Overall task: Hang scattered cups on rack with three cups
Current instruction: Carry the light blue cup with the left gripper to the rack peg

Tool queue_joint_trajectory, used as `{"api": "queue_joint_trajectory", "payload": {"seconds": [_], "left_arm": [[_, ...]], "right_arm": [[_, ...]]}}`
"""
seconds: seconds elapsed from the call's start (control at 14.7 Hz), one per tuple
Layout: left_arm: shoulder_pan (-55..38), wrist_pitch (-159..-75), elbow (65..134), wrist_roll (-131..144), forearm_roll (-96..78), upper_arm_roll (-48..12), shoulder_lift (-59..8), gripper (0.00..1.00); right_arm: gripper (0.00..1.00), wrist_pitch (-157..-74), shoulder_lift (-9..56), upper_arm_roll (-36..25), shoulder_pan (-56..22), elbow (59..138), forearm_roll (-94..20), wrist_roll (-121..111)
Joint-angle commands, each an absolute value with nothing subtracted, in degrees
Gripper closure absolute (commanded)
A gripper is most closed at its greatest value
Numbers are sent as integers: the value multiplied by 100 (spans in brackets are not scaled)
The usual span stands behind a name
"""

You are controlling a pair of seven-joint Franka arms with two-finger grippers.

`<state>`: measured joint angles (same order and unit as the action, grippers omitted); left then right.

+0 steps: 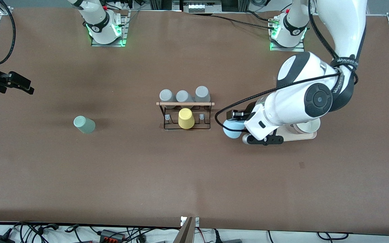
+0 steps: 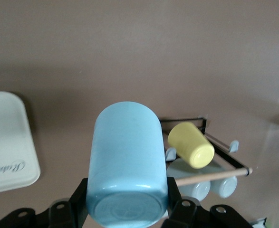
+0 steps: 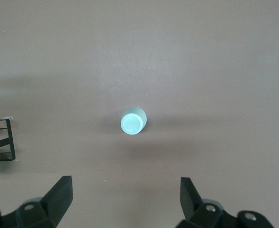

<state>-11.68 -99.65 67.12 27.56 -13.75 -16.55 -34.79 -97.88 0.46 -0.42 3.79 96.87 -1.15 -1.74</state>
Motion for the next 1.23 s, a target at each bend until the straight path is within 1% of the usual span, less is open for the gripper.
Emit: {"api": "queue_joint_trajectory", "payload": {"seconds": [0.0, 0.27, 0.61, 1.16], "left_arm": [[-1301, -10177, 6442, 2927, -1477, -1679, -3744, 90], [-1345, -10187, 6477, 3233, -1985, -1679, -3832, 90], [-1643, -10187, 6530, 3296, -1934, -1661, -3946, 88], [-1757, -10187, 6557, 3234, -1907, -1652, -4157, 87]], "right_arm": [[0, -9738, 44, -18, 404, 9598, -132, -184], [0, -9738, 53, -9, 395, 9606, 9, -184], [0, -9695, 53, 9, 378, 9606, 166, -263], [0, -9712, 97, 9, 378, 9598, 88, -167]]}}
